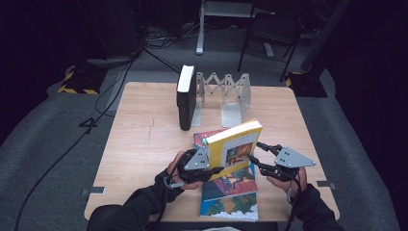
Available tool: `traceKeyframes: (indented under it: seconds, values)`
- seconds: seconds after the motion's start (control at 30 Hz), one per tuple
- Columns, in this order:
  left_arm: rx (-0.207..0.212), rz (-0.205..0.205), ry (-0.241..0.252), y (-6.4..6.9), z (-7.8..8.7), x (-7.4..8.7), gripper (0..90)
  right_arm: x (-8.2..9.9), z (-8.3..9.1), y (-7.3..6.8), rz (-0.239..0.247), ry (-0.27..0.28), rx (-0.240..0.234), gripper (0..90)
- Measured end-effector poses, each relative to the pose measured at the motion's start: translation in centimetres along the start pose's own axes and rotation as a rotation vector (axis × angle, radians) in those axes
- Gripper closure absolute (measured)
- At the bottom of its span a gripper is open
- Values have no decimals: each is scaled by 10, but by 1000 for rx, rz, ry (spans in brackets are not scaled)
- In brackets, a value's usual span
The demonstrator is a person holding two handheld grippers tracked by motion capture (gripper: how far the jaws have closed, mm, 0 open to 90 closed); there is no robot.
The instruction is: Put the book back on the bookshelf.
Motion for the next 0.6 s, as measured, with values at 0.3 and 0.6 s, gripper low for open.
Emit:
traceKeyframes:
  seconds: [0.3, 0.6]
  values:
    - [-26, 3, 57, 4, 0, -6, 710, 1, -10, -7, 5, -19, -35, 440]
    - [11, 10, 159, 8, 9, -27, 697, 1, -14, -15, 30, -27, -69, 461]
Point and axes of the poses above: each handheld gripper's, and its own axes: z roughly backward along the jaws, x roughly out of its underside, y roughly to its right, the point moved 1 cm from there along -z, roughly forward along the jaws, and after that the axes turned 15 degrees about z, right-handed, at the moved point
